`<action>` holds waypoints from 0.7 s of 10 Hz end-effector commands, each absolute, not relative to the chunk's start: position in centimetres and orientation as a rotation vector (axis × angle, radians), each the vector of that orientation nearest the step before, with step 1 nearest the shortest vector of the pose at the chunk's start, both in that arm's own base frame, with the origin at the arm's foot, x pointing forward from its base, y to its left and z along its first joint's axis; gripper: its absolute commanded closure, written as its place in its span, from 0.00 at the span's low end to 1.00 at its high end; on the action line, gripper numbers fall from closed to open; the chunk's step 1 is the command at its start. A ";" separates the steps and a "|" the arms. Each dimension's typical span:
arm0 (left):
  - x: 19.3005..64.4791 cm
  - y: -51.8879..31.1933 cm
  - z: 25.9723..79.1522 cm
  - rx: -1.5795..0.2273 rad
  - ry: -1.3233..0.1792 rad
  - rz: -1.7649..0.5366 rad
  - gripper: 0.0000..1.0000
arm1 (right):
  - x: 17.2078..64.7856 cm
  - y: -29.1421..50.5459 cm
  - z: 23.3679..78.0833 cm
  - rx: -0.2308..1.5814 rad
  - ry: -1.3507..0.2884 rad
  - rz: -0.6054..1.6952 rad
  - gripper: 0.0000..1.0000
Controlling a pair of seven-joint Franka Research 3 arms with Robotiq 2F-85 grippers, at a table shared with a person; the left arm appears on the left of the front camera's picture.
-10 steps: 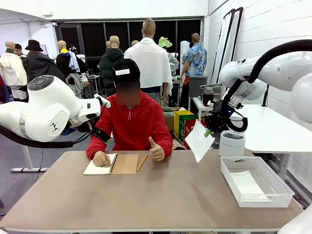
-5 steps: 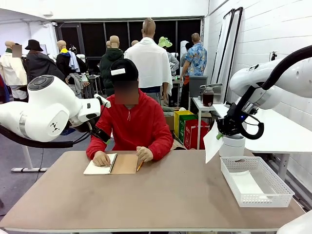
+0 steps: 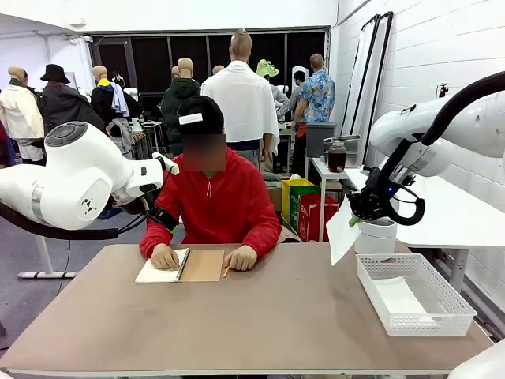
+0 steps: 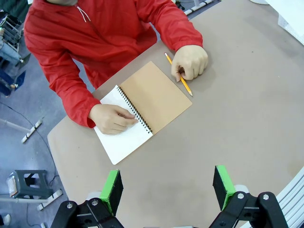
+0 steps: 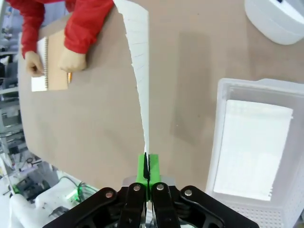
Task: Sort the paper based on its condition.
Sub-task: If a person hands you a paper, place it in the Organizing basket , and if it's crumpled, put it in the Trash can.
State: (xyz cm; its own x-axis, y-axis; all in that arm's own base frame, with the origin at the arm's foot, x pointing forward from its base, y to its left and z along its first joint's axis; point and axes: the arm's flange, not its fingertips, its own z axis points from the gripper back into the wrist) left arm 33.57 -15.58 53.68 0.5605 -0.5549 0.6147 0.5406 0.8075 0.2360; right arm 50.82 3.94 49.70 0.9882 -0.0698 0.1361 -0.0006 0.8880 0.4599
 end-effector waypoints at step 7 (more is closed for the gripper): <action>33.6 -15.5 53.6 0.024 -0.729 -0.649 0.00 | 48.0 -3.6 47.1 0.320 0.046 -0.133 1.00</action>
